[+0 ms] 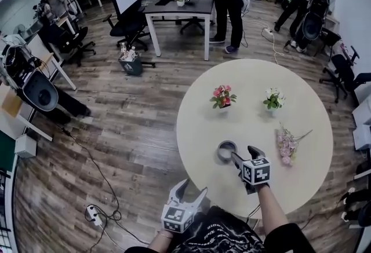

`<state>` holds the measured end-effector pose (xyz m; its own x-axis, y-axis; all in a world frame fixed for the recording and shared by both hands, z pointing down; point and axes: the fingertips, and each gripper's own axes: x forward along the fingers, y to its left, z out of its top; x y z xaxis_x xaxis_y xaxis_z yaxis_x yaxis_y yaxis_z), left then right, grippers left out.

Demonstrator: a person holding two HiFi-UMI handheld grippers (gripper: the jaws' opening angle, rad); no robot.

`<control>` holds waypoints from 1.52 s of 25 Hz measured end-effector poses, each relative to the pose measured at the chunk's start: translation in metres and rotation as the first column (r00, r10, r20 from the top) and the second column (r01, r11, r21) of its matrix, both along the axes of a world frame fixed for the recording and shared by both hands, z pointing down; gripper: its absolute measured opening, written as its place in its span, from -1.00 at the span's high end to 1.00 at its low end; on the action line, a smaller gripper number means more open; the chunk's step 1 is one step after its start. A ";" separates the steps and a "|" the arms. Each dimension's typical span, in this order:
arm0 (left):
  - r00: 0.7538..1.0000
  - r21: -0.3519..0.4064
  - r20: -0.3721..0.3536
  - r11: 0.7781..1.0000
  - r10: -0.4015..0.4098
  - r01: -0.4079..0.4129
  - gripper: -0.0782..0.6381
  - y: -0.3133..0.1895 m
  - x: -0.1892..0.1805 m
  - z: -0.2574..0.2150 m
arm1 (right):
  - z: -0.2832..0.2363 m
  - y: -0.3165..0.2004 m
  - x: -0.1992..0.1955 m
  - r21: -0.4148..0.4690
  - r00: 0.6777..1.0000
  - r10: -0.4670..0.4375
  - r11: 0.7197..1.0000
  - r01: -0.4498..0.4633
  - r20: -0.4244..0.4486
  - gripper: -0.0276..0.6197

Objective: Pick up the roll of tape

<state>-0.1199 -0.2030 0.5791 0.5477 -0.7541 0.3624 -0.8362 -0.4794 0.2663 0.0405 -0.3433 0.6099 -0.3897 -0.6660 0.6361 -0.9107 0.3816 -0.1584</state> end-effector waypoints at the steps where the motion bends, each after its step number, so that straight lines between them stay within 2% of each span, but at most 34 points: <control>1: 1.000 0.002 0.004 1.000 0.000 0.000 -0.10 0.000 0.000 0.000 | 0.005 -0.005 -0.002 -0.017 1.000 -0.012 1.000 0.012 -0.012 -0.04; 11: 0.998 -0.033 0.032 0.998 -0.047 0.048 -0.10 -0.001 -0.011 0.005 | 0.069 -0.029 -0.021 -0.207 0.983 -0.139 0.972 0.112 -0.121 -0.04; 24: 0.993 -0.046 0.080 0.995 -0.084 0.088 -0.10 -0.003 -0.014 0.005 | 0.095 -0.051 -0.013 -0.293 0.978 -0.128 0.953 0.075 -0.167 -0.03; 27: 0.992 -0.046 0.082 0.994 -0.098 0.102 -0.10 -0.009 -0.013 0.005 | 0.096 -0.056 -0.009 -0.287 0.973 -0.127 0.956 0.068 -0.193 0.05; 29: 0.992 -0.043 0.083 0.994 -0.100 0.103 -0.10 -0.009 -0.012 0.006 | 0.098 -0.056 -0.006 -0.278 0.969 -0.127 0.959 0.064 -0.214 0.21; 31: 0.992 -0.041 0.090 0.995 -0.091 0.095 -0.10 -0.008 -0.010 0.007 | 0.098 -0.055 -0.005 -0.272 0.967 -0.123 0.960 0.059 -0.225 0.27; 32: 0.992 -0.039 0.093 0.995 -0.086 0.090 -0.10 -0.008 -0.009 0.007 | 0.098 -0.055 -0.004 -0.272 0.965 -0.121 0.961 0.055 -0.231 0.34; 34: 0.992 -0.038 0.098 0.996 -0.076 0.080 -0.10 -0.009 -0.006 0.006 | 0.098 -0.056 -0.002 -0.269 0.962 -0.117 0.962 0.048 -0.247 0.65; 38: 0.992 -0.037 0.103 0.996 -0.077 0.081 -0.10 -0.008 -0.005 0.005 | 0.097 -0.056 -0.002 -0.264 0.959 -0.125 0.963 0.055 -0.255 0.67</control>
<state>-0.1249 -0.2107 0.5845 0.4463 -0.7767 0.4445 -0.8945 -0.4014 0.1967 0.0381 -0.3990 0.7066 -0.2330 -0.4401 0.8672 -0.8961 0.4437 -0.0156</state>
